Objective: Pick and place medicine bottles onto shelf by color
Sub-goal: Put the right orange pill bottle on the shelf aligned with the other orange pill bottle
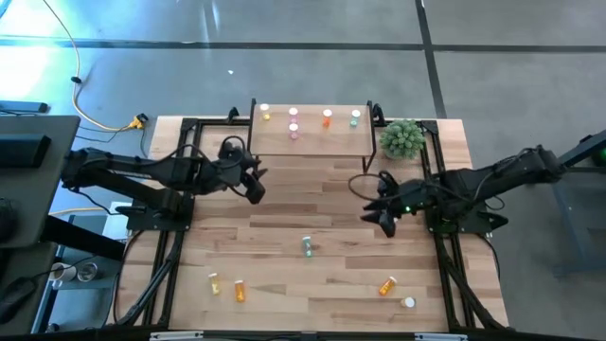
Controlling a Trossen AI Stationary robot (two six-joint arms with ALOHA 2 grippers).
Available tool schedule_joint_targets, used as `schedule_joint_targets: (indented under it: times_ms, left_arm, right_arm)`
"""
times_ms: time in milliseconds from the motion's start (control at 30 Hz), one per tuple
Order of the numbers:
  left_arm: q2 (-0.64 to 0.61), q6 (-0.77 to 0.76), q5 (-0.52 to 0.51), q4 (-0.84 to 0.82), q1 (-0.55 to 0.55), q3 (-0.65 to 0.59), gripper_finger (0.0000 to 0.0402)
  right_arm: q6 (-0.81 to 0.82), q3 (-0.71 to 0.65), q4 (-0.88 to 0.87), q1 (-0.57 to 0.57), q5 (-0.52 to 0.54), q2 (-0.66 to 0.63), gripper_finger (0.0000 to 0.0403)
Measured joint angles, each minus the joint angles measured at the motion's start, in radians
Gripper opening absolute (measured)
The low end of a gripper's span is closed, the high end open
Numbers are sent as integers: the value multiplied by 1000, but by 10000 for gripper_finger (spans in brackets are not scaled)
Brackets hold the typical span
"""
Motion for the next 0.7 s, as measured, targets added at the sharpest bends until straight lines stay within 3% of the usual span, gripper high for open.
schedule_joint_targets:
  times_ms: [167,433,700]
  left_arm:
    - [2,35,48,47,-4,-10,135]
    - [2,45,45,56,-4,-10,135]
    - [2,47,39,55,-4,-10,135]
  right_arm:
    - [199,0,-40,111,17,0,179]
    - [616,-1,-111,252,27,34,179]
    - [924,-1,-114,323,-100,109,179]
